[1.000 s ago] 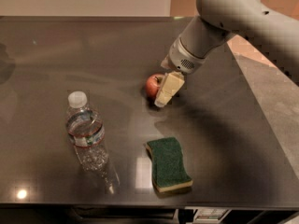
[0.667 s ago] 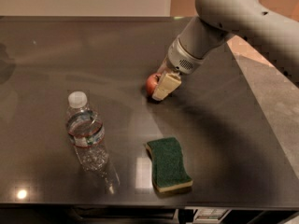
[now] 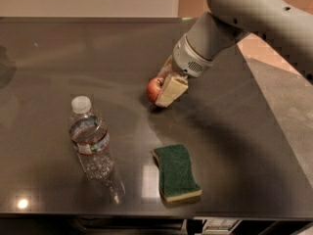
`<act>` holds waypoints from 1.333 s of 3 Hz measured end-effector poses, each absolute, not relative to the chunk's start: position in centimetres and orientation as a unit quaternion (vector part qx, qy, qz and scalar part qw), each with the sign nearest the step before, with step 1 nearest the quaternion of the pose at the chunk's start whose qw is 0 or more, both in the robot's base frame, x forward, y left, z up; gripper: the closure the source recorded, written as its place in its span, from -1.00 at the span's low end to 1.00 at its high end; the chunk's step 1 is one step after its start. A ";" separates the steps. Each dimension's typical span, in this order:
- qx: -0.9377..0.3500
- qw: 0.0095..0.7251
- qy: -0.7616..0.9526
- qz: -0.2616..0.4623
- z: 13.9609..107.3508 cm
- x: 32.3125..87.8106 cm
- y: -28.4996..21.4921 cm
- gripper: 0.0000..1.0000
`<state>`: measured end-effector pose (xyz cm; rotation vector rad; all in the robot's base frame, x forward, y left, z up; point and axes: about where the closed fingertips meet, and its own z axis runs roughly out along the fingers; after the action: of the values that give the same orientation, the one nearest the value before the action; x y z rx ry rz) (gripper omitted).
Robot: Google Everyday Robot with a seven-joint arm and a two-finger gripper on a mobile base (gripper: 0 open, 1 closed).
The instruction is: Move apple near water bottle
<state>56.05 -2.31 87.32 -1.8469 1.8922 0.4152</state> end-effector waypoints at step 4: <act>-0.814 0.197 0.510 0.194 86.8 46.6 5.4 1.00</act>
Offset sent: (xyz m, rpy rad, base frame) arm -0.0977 0.0702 0.0005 -0.0171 -0.0201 0.4587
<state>46.61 5.39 86.77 -2.2805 1.4297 0.5434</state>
